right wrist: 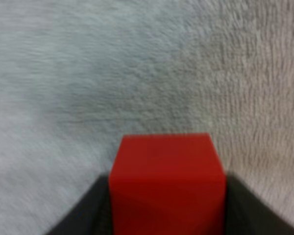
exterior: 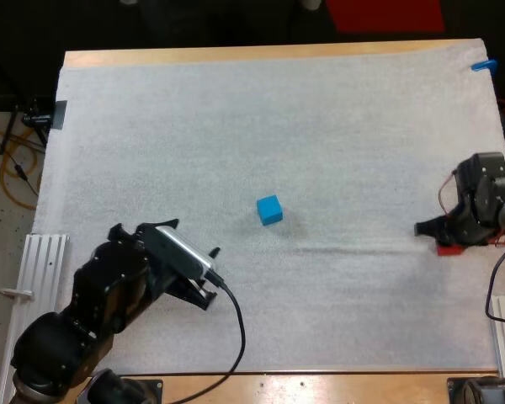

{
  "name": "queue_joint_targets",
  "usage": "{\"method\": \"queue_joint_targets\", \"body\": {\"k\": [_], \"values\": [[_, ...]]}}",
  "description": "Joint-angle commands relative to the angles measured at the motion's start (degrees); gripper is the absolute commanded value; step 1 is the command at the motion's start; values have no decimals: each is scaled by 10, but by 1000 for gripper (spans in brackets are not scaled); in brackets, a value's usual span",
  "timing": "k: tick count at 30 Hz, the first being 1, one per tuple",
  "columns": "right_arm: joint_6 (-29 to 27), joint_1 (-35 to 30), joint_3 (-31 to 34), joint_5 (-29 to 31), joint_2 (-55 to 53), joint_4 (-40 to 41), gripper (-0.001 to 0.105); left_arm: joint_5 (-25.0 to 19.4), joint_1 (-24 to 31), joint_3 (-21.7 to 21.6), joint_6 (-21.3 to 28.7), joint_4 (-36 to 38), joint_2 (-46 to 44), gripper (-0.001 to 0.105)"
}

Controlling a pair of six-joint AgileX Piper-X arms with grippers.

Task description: Stack red cube on blue cube

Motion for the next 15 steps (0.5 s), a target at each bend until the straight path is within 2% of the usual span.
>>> {"method": "queue_joint_targets", "body": {"k": [1,6,15], "values": [[-9,18,-28,8,-20,20,14,-12,21,-5,-7,12,2,66],[-11,75,-110,12,-27,74,15,24,96,-5,-6,34,2,66],[17,180,-263,10,9,127,15,50,95,-5,-6,45,-32,66]]}}
